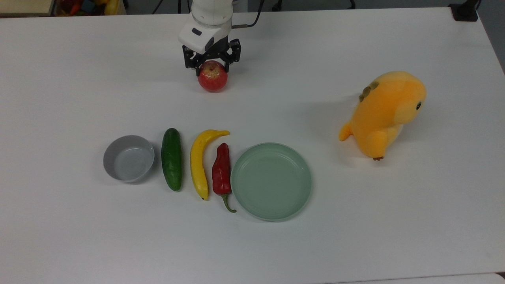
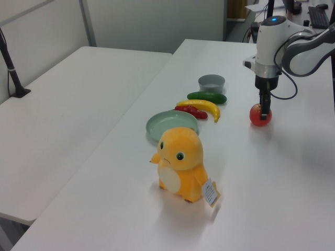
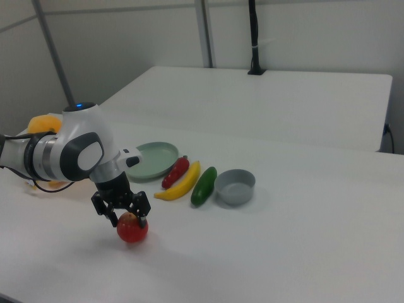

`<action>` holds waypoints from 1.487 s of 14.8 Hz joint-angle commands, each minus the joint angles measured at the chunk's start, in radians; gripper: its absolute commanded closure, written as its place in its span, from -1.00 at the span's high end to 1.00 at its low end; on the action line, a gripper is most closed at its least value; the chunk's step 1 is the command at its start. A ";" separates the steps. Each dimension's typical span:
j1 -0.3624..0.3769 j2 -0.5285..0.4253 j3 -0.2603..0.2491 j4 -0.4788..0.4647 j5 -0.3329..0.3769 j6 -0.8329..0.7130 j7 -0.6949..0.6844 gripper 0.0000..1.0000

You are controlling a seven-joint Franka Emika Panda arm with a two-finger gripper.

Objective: Red apple placed in the center of the desktop

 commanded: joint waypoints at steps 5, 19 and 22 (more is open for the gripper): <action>-0.004 -0.013 0.003 0.008 -0.016 -0.005 0.088 1.00; -0.031 -0.031 0.003 0.541 0.112 -0.469 0.086 1.00; -0.037 -0.031 0.003 0.647 0.138 -0.622 0.088 1.00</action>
